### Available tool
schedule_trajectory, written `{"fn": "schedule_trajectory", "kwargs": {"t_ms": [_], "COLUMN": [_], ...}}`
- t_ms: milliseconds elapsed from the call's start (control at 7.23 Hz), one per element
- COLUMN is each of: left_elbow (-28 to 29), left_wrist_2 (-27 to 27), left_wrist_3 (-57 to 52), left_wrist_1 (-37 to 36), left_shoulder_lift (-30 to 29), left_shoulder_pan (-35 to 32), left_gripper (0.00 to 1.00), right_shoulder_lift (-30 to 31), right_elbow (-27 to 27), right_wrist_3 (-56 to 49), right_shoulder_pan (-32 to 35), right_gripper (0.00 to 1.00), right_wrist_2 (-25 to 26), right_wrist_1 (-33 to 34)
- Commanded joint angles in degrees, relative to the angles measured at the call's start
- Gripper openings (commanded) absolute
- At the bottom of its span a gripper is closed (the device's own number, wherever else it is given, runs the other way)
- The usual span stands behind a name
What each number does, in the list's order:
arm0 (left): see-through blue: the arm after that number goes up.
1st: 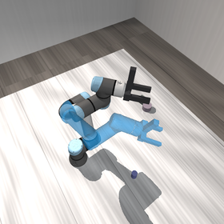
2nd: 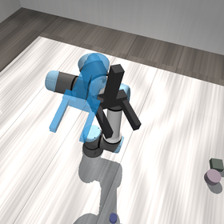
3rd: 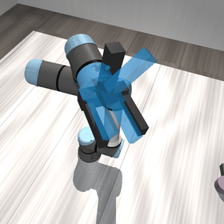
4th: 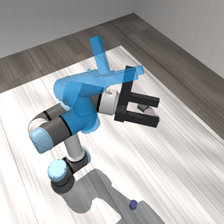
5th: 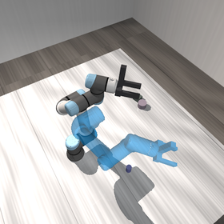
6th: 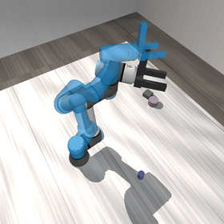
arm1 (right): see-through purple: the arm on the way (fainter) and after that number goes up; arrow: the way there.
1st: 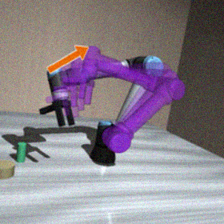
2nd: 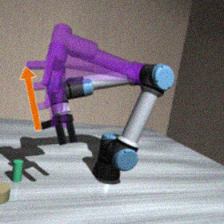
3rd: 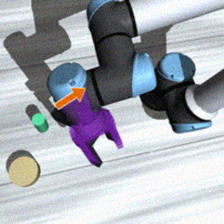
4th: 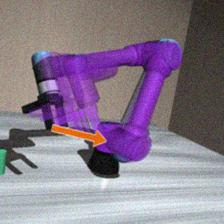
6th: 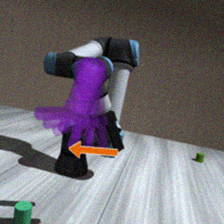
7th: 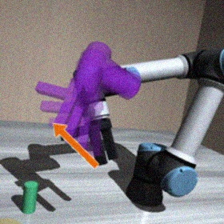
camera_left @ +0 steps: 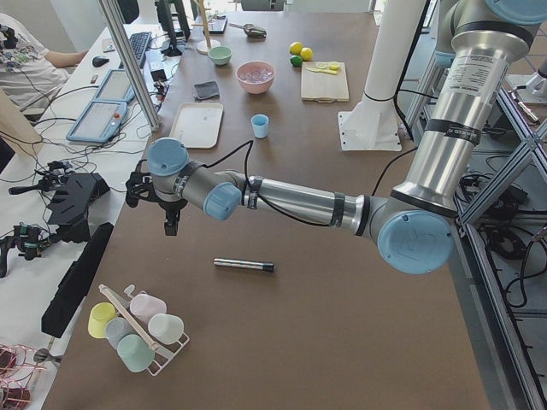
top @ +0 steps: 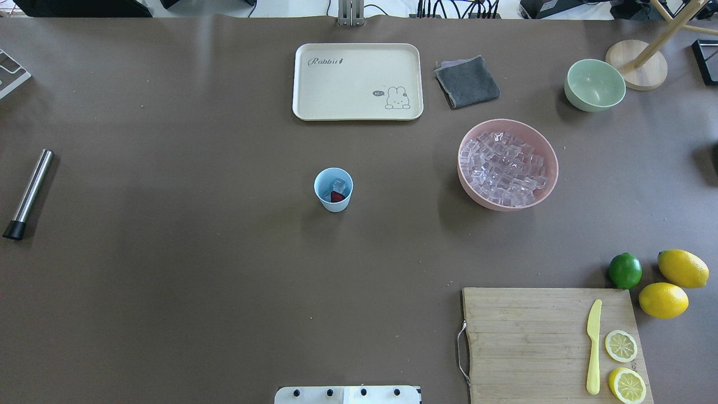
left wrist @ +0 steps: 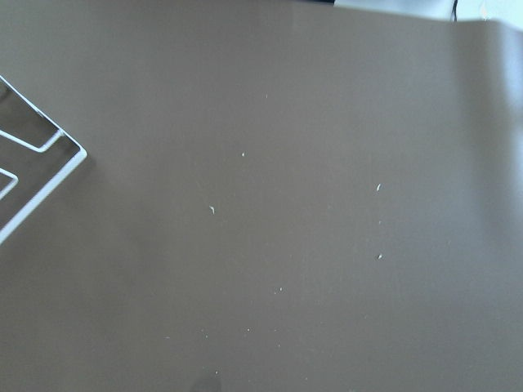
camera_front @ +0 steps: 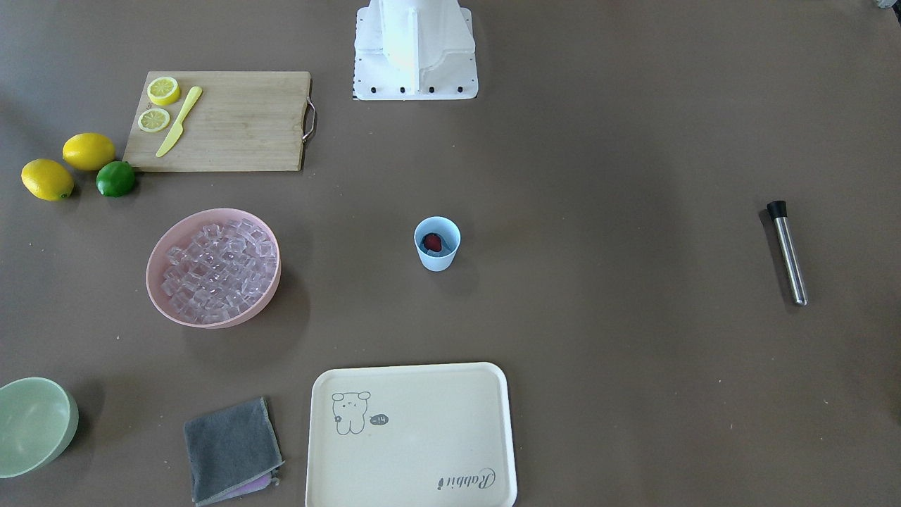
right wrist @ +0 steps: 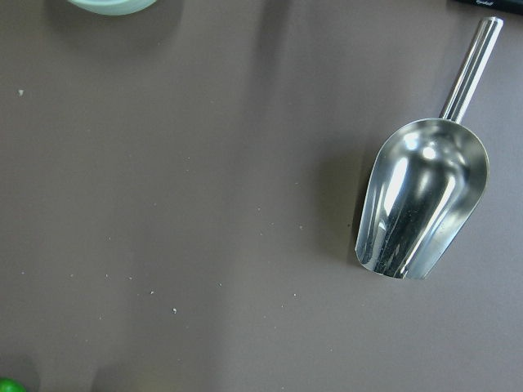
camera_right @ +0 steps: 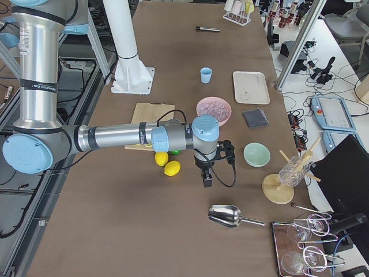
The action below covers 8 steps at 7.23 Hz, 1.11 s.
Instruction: Mash ice and strawberries in cup
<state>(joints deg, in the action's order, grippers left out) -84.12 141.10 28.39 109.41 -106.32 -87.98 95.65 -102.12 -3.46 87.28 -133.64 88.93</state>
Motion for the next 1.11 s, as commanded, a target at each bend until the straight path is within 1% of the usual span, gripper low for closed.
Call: {"fn": "schedule_trajectory", "kwargs": {"t_ms": [0, 138, 277, 415, 692, 969], "left_elbow": [-3.3, -4.3, -5.1, -7.4, -8.1, -8.1], "left_wrist_2": [0.3, 0.3, 0.3, 0.3, 0.4, 0.1], "left_wrist_3": [-4.3, -4.6, -4.6, -4.7, -4.7, -4.8], "left_wrist_1": [-1.1, -1.1, -1.3, -3.4, -4.6, -4.2], "left_shoulder_lift": [5.1, 7.5, 7.9, 9.2, 9.5, 10.9], "left_shoulder_pan": [-4.1, -3.9, -4.2, -4.7, -6.8, -6.5], "left_gripper": [0.97, 0.97, 0.98, 0.97, 0.98, 0.98], "right_shoulder_lift": [2.6, 3.0, 3.0, 2.9, 2.9, 2.7], "right_elbow": [1.4, 1.5, 1.4, 1.4, -0.7, -0.7], "right_wrist_3": [-0.3, -0.3, 0.0, 0.1, 0.1, 0.2], "right_shoulder_pan": [0.0, 0.0, 0.0, 0.0, 1.0, 1.5], "right_gripper": [0.99, 0.99, 0.99, 0.99, 0.99, 0.99], "right_wrist_2": [-0.6, -0.7, -0.6, -0.6, -0.6, -0.6], "right_wrist_1": [-0.5, -0.5, -0.5, -0.5, -0.5, -0.3]}}
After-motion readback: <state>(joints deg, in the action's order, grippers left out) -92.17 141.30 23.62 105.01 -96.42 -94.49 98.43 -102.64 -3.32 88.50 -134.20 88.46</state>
